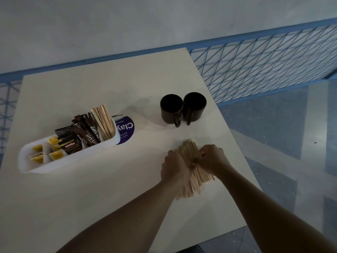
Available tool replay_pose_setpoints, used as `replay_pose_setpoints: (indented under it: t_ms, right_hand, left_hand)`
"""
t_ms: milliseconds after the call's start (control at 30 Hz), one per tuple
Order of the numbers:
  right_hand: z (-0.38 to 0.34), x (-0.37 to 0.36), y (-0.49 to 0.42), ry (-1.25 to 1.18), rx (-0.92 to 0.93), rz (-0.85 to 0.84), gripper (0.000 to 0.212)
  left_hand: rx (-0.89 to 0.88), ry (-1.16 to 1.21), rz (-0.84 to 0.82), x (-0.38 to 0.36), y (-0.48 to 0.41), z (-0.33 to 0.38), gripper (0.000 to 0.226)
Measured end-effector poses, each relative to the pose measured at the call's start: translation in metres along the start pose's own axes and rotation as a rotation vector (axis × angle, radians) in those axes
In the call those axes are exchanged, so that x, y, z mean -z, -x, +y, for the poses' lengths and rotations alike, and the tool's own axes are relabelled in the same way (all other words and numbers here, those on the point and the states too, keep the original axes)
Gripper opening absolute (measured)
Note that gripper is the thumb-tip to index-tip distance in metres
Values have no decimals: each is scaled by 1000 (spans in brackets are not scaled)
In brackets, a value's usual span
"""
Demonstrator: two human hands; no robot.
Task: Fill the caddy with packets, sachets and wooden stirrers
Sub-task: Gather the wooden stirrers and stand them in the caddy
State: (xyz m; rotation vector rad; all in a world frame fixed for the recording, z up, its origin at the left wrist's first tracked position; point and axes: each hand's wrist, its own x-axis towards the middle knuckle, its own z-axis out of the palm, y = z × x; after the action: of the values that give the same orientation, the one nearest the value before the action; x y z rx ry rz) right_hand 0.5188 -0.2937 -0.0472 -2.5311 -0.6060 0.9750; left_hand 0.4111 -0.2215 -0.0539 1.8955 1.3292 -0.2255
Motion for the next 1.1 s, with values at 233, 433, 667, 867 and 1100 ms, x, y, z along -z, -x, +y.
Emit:
replay_pose_setpoints:
  t_ms: [233, 433, 667, 867, 1100]
  right_hand:
    - [1, 1, -2, -3, 1, 13, 8]
    - [3, -1, -1, -58, -23, 20, 15]
    - [1, 1, 1, -62, -17, 17, 16]
    - [-1, 3, 5, -40, 1, 0, 15]
    - [-2, 0, 5, -40, -1, 20, 15]
  left_hand:
    - [-25, -57, 51, -3, 2, 0, 53]
    - [-39, -84, 48, -1, -1, -2, 36]
    - [-73, -140, 56, 4, -3, -3, 32]
    - [-106, -148, 91, 1, -1, -5, 26]
    - [-114, -136, 91, 2, -2, -9, 28]
